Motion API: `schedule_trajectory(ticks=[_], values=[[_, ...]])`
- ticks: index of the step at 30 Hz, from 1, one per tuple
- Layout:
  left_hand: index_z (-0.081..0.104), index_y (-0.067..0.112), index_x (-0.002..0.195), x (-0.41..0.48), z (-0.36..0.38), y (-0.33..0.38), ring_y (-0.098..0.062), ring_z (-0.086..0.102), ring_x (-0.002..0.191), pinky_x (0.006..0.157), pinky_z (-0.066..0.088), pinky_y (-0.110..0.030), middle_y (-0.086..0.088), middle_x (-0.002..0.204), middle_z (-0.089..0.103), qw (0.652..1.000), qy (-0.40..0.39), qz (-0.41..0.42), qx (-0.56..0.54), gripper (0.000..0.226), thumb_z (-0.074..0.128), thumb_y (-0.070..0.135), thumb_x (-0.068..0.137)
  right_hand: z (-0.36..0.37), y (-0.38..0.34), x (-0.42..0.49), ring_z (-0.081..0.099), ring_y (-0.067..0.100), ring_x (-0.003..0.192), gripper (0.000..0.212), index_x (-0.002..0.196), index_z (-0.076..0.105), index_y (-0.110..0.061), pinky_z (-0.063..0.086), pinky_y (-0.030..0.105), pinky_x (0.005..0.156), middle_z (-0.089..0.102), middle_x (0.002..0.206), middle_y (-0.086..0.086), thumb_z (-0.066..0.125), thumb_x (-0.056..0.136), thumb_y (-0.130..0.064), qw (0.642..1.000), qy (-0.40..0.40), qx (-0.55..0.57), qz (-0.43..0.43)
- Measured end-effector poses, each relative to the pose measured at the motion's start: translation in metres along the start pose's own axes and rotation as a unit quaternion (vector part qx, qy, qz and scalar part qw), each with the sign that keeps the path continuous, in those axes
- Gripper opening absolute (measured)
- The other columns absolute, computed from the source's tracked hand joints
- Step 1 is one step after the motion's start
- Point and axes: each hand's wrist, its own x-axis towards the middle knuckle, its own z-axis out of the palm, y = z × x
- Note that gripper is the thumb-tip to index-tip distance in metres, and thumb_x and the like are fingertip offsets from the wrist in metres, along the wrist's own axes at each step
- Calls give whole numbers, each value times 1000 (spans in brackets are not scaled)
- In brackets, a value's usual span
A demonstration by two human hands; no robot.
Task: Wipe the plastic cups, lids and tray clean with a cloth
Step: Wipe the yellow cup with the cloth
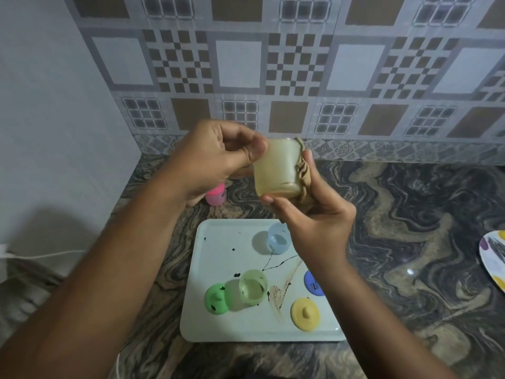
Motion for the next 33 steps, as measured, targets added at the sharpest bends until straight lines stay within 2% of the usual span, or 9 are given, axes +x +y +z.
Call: schedule_trajectory(ticks=[5, 8, 10, 14, 17, 22, 25, 29, 33], values=[[77, 22, 87, 1, 8, 3, -24, 74, 85, 76, 62, -49, 1, 84, 77, 991, 20, 38, 129, 23, 79, 41, 74, -2, 3, -3, 56, 32, 135, 75, 136, 54, 11, 54, 34, 105, 53, 143, 31, 90, 77, -19, 978, -31, -165, -127], [78, 25, 94, -1, 10, 3, -24, 74, 91, 82, 59, -52, 6, 92, 78, 992, 21, 36, 123, 37, 76, 56, 73, -3, 8, -8, 55, 40, 135, 79, 141, 46, 6, 56, 52, 100, 52, 145, 28, 89, 77, -8, 990, -14, -103, -98], [77, 24, 99, -1, 8, 0, -33, 72, 98, 85, 58, -53, 0, 99, 77, 997, 9, 26, 77, 38, 74, 54, 75, -3, 6, -5, 56, 43, 133, 81, 143, 43, 3, 57, 58, 96, 52, 145, 27, 88, 77, -9, 995, -7, -67, -77], [73, 11, 90, 0, 6, 0, -22, 73, 92, 77, 60, -35, -3, 89, 76, 1000, 10, -6, -23, 22, 71, 25, 74, -1, -9, 0, 49, 33, 142, 65, 141, 46, 6, 48, 39, 111, 49, 147, 30, 67, 97, -37, 995, -30, -62, -78], [70, 6, 90, -1, 3, 1, -17, 71, 88, 73, 59, -30, -4, 88, 73, 997, -11, -30, -77, 21, 69, 19, 74, -2, -19, 0, 48, 33, 142, 46, 132, 55, 14, 47, 34, 112, 49, 145, 29, 53, 106, -24, 993, -33, -69, -94], [68, 9, 82, -2, 0, 4, -12, 70, 76, 66, 58, -29, 0, 81, 71, 988, -41, -30, -145, 10, 64, 17, 77, 0, -22, 4, 56, 33, 136, 31, 125, 58, 15, 50, 36, 109, 56, 138, 27, 57, 100, -3, 996, 21, -27, -82], [66, 11, 80, -1, 0, 4, -11, 70, 72, 64, 58, -28, 2, 79, 72, 985, -32, -30, -164, 8, 63, 16, 76, 0, -27, 7, 56, 30, 137, 33, 130, 54, 11, 48, 39, 111, 57, 139, 22, 55, 100, -2, 998, 37, 37, -47], [69, 9, 87, 1, 1, 0, -13, 69, 85, 78, 61, -34, -2, 88, 72, 992, -15, -17, -128, 14, 67, 19, 76, 4, -32, 3, 52, 25, 140, 36, 131, 55, 8, 47, 33, 111, 50, 147, 27, 58, 100, -9, 999, -1, 34, -39], [68, 9, 87, 0, 3, -1, -10, 69, 80, 72, 59, -27, 2, 82, 73, 990, -12, -17, -140, 15, 65, 20, 77, 7, -30, 0, 54, 28, 138, 36, 130, 57, 5, 49, 35, 110, 52, 145, 27, 62, 98, -9, 998, 12, 2, -58]])
